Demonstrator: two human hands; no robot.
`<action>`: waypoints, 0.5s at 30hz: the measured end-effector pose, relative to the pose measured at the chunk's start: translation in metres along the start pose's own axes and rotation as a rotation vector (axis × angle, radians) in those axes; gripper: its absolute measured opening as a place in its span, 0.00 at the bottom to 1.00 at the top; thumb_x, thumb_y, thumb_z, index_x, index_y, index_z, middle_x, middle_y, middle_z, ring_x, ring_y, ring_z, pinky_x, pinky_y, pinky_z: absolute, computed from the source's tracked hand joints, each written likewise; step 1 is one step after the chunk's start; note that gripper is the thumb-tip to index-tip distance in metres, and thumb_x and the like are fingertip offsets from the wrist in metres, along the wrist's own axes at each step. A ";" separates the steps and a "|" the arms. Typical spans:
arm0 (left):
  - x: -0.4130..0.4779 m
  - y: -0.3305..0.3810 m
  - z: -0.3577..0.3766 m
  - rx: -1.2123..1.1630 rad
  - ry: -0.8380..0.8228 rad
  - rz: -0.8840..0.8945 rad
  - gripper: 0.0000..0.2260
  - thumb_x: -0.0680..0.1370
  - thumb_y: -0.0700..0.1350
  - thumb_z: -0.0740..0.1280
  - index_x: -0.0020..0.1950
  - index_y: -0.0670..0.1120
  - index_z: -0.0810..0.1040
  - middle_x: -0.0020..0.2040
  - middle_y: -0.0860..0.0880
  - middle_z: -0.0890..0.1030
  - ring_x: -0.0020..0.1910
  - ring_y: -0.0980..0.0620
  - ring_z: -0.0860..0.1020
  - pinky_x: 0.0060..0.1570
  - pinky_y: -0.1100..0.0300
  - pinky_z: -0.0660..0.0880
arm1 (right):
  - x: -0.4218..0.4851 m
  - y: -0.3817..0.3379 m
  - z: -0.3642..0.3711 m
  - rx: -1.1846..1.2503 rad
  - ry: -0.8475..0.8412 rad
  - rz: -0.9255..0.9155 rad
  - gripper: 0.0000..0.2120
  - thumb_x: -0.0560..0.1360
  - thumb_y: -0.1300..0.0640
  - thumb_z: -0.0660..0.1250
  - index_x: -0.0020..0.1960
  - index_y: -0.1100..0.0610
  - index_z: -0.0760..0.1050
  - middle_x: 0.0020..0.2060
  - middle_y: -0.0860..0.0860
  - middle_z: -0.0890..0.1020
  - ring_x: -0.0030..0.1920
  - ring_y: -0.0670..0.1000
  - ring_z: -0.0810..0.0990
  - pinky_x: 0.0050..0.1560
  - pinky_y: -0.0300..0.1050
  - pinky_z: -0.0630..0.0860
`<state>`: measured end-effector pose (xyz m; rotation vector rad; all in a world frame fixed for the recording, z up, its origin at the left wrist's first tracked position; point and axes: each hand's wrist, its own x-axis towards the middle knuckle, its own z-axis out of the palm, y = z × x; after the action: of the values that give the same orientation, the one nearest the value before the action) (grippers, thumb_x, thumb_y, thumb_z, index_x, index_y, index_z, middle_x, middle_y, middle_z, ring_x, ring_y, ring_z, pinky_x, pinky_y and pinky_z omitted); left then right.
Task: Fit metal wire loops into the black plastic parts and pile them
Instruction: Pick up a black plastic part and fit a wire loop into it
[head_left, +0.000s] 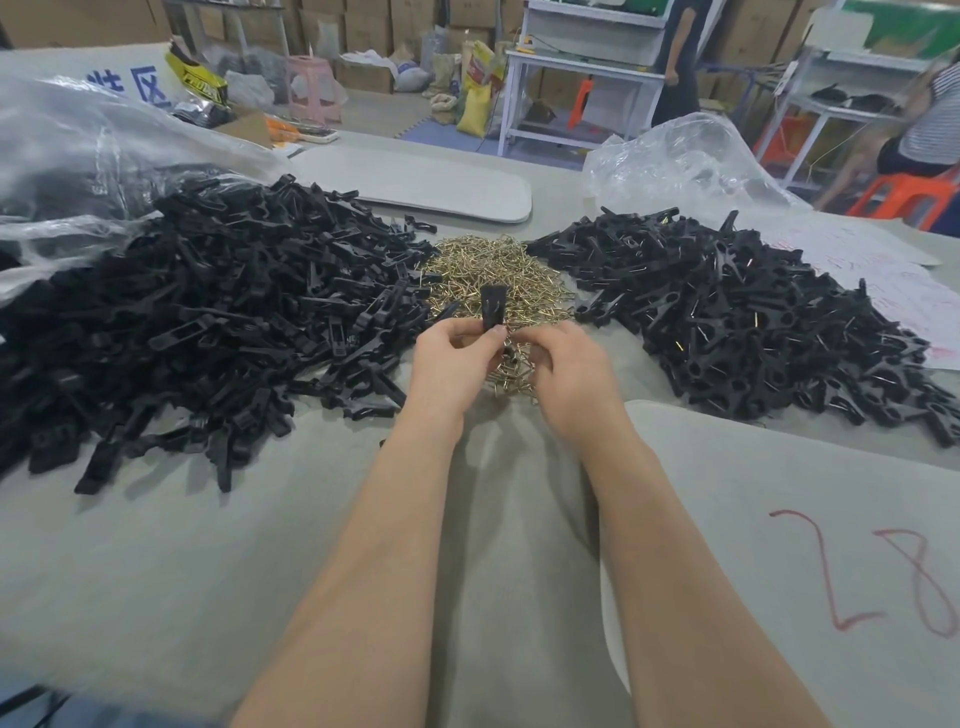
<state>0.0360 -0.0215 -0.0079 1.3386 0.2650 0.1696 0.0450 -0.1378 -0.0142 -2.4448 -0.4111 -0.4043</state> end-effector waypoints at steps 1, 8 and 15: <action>0.000 0.000 0.000 0.013 0.001 0.004 0.05 0.76 0.37 0.69 0.44 0.46 0.75 0.40 0.48 0.79 0.40 0.53 0.79 0.49 0.60 0.77 | 0.000 0.000 0.001 0.012 -0.019 0.005 0.17 0.76 0.69 0.57 0.63 0.62 0.75 0.53 0.60 0.76 0.53 0.60 0.76 0.57 0.49 0.70; -0.001 0.000 0.001 0.016 0.009 0.011 0.06 0.76 0.37 0.69 0.44 0.46 0.74 0.41 0.47 0.79 0.40 0.53 0.78 0.49 0.61 0.77 | -0.001 -0.005 0.000 0.252 0.107 0.111 0.06 0.74 0.66 0.66 0.49 0.61 0.79 0.43 0.53 0.80 0.45 0.54 0.81 0.51 0.46 0.76; 0.002 -0.004 -0.004 0.366 0.057 0.141 0.06 0.75 0.43 0.70 0.49 0.49 0.74 0.45 0.54 0.77 0.45 0.55 0.77 0.47 0.71 0.72 | -0.001 -0.004 -0.006 0.171 0.271 0.089 0.05 0.76 0.63 0.65 0.49 0.60 0.79 0.43 0.54 0.80 0.43 0.50 0.76 0.48 0.40 0.72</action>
<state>0.0362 -0.0177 -0.0124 1.7193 0.2577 0.2882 0.0417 -0.1388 -0.0083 -2.1950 -0.2105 -0.6260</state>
